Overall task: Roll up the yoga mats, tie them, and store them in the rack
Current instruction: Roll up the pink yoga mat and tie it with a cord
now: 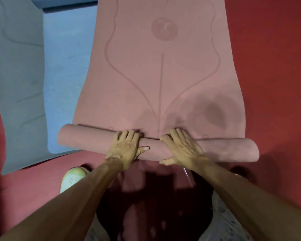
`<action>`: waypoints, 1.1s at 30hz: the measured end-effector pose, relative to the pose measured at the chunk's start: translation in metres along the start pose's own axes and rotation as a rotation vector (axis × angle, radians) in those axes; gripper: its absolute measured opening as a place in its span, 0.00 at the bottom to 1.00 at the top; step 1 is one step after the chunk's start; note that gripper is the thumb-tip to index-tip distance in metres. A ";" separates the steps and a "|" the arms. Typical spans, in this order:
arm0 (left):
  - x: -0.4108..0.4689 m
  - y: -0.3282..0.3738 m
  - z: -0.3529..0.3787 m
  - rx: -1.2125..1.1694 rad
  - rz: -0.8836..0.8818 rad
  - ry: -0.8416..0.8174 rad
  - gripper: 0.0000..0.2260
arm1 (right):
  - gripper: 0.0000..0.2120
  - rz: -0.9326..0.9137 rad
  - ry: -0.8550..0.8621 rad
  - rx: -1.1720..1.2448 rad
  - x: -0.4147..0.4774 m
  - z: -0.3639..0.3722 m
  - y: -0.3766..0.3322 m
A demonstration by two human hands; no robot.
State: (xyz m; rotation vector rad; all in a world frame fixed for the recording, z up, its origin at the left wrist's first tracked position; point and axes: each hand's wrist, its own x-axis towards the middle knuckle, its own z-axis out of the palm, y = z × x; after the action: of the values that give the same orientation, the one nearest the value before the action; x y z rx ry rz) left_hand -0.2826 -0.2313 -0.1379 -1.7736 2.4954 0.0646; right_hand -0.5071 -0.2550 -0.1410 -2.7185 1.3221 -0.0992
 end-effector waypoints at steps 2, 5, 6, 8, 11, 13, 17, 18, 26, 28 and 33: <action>0.004 -0.001 0.000 -0.004 -0.009 -0.027 0.27 | 0.37 -0.024 0.011 -0.001 0.000 -0.001 0.002; 0.014 -0.006 -0.005 -0.058 -0.016 -0.084 0.29 | 0.32 -0.024 0.026 0.006 -0.003 -0.005 0.003; 0.018 -0.007 -0.009 -0.082 -0.016 -0.108 0.32 | 0.30 -0.008 0.042 0.007 -0.006 -0.005 0.002; 0.027 -0.008 -0.013 -0.122 -0.033 -0.183 0.35 | 0.28 0.046 0.081 0.010 -0.013 -0.007 -0.003; 0.033 -0.011 -0.016 -0.142 -0.071 -0.246 0.40 | 0.25 0.099 0.179 0.002 -0.022 0.001 -0.017; 0.035 -0.011 -0.019 -0.132 -0.062 -0.214 0.43 | 0.23 0.120 0.241 0.036 -0.024 0.009 -0.026; 0.043 -0.013 -0.020 -0.159 -0.091 -0.279 0.27 | 0.35 0.135 0.109 0.008 -0.023 0.008 -0.030; 0.047 -0.013 -0.022 -0.182 -0.100 -0.275 0.25 | 0.39 0.128 0.053 -0.013 -0.020 0.006 -0.028; 0.072 -0.016 -0.031 -0.245 -0.179 -0.210 0.17 | 0.48 0.184 -0.095 -0.030 0.021 -0.005 -0.004; 0.070 -0.014 -0.032 -0.200 -0.182 -0.165 0.18 | 0.50 0.198 -0.152 -0.028 0.032 -0.008 0.002; 0.057 -0.015 -0.029 -0.123 -0.083 -0.029 0.25 | 0.46 0.185 -0.273 0.113 0.053 -0.021 0.019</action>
State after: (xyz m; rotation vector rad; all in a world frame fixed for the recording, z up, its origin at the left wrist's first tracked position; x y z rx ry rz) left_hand -0.2885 -0.2919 -0.1135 -1.9060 2.4437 0.2413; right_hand -0.4915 -0.3105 -0.1225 -2.4001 1.4276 0.2004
